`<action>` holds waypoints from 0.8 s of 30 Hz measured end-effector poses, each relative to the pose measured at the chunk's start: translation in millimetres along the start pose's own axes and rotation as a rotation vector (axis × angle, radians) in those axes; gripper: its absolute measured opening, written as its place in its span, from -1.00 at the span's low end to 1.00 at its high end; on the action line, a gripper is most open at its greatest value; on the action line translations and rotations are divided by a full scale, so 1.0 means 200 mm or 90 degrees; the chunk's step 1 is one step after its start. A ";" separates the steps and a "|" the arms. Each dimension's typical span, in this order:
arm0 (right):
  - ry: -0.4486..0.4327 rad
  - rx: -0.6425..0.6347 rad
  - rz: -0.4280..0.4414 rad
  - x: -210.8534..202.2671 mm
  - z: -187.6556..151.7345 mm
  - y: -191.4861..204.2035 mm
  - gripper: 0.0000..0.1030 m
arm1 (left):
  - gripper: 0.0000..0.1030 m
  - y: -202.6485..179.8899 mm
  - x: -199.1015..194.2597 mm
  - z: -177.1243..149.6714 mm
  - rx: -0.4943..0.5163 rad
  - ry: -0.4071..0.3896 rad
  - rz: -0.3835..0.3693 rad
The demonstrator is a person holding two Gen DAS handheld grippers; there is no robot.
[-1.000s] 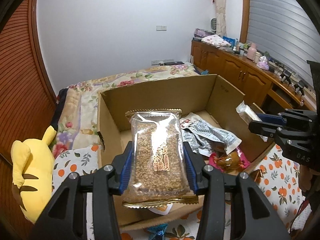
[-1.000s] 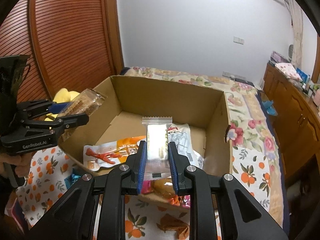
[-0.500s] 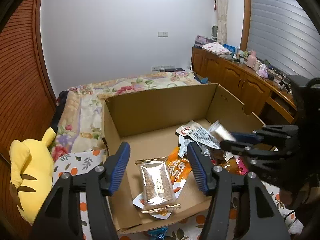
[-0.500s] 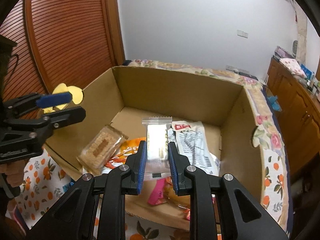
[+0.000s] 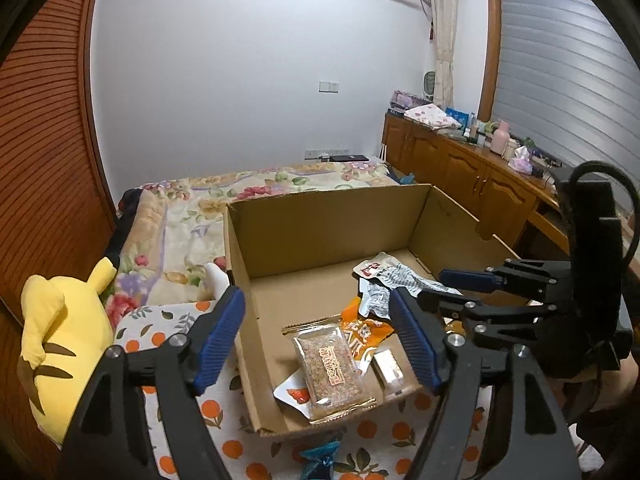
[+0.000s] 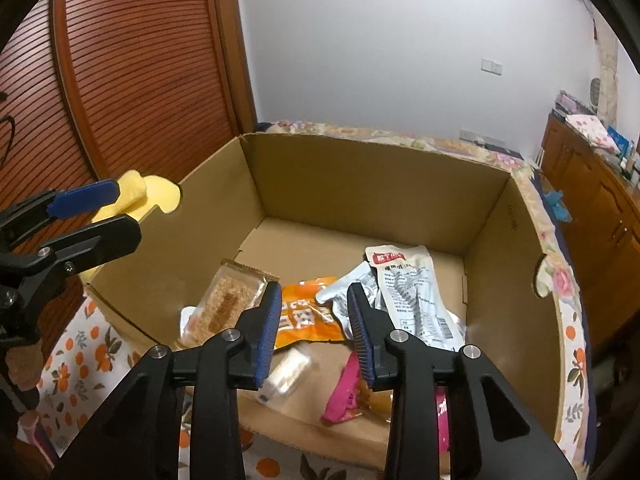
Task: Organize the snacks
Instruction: 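Move both open tools back toward the blue and copper candies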
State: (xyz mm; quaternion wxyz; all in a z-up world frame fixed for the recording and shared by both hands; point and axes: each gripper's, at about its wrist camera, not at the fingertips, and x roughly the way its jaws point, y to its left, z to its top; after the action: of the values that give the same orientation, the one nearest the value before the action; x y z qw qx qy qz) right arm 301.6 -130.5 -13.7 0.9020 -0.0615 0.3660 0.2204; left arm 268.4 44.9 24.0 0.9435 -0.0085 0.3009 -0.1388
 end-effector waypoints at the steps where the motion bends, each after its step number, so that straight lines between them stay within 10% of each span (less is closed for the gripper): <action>1: -0.006 -0.001 0.000 -0.02 -0.01 0.00 -0.28 | 0.52 0.00 -0.01 -0.01 0.000 -0.004 0.002; 24: -0.070 -0.027 0.011 -0.52 -0.36 -0.02 -0.02 | 0.52 -0.13 -0.27 -0.31 0.038 -0.014 -0.028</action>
State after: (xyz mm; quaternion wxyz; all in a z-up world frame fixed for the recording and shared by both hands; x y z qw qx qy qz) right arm 191.2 -191.7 5.2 0.9175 -0.0653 0.3113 0.2386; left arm 184.9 39.2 6.6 0.9432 0.0119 0.2863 -0.1683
